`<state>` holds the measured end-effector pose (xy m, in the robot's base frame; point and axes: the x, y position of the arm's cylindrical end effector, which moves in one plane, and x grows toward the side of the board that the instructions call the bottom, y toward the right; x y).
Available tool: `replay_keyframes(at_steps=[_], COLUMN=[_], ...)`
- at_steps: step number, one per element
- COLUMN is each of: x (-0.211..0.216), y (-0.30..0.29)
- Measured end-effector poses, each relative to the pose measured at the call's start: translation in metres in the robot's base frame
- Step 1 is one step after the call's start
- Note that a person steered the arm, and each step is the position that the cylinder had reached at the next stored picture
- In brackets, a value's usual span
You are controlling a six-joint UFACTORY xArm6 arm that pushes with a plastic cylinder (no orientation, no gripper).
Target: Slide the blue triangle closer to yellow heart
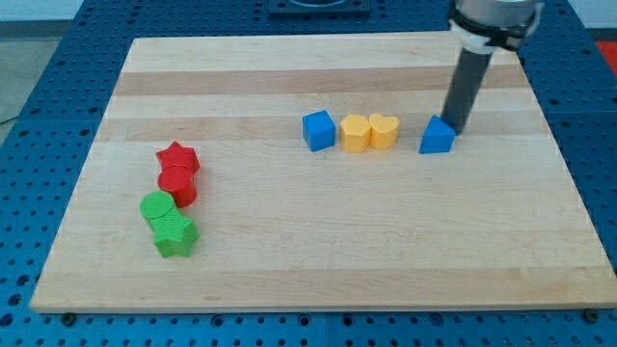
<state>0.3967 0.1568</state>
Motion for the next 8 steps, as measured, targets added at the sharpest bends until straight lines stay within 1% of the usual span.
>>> replay_keyframes(at_steps=[1, 2, 3, 4, 5, 6, 7, 8], x=[-0.002, -0.007, -0.002, 0.022, 0.024, 0.015, 0.0, -0.002], y=[-0.005, 0.016, 0.045, 0.048, 0.035, 0.014, 0.013, 0.032])
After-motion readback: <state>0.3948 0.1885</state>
